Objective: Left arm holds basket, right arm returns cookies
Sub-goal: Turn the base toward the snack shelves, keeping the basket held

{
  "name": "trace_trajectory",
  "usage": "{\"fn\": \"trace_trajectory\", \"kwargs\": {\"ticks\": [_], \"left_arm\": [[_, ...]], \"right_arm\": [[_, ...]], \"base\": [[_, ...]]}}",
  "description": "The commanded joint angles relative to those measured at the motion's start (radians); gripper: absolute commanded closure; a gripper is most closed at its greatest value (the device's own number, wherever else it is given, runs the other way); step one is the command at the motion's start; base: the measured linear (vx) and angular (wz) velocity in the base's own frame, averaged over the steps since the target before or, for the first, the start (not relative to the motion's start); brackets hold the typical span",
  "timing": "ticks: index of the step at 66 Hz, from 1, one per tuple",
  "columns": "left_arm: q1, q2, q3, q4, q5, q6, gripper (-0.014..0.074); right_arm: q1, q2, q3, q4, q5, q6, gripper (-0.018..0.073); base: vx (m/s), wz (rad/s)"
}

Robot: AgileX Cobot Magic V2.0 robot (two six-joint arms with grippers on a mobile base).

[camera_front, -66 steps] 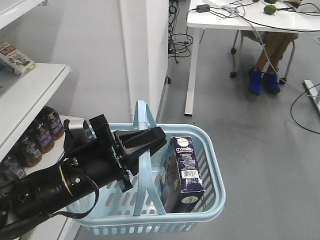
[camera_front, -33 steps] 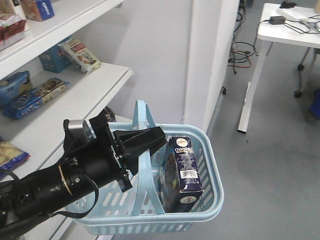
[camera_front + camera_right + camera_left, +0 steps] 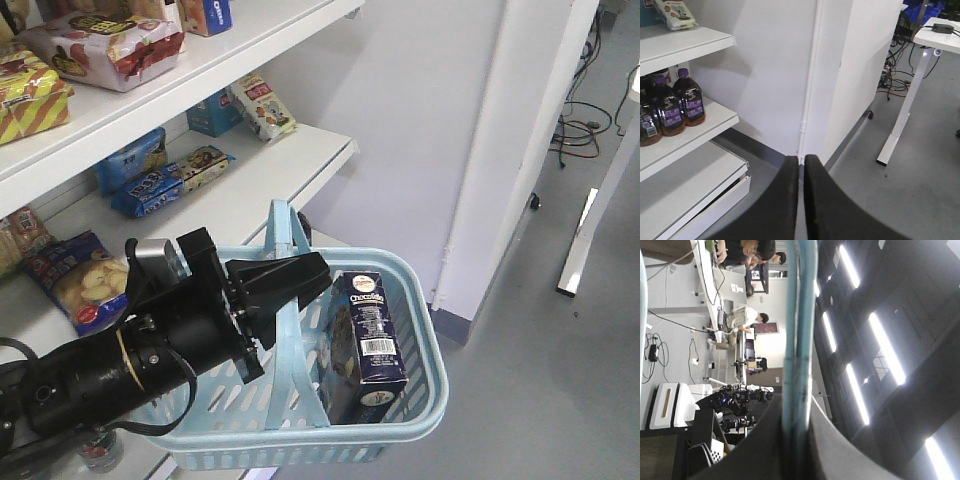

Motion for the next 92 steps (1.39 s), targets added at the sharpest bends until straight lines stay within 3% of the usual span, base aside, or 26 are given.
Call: {"fn": "trace_trajectory", "kwargs": {"ticks": [1,92], "left_arm": [[-0.007,-0.035,-0.03,-0.041,-0.266,0.006,0.0599],[-0.007,-0.035,-0.03,-0.041,-0.266,0.006,0.0599]], "right_arm": [[-0.005,-0.012,0.016,-0.009,-0.071,-0.008,0.0556],[-0.005,-0.012,0.016,-0.009,-0.071,-0.008,0.0556]], "base": [[-0.02,0.19],[-0.06,0.36]]}}
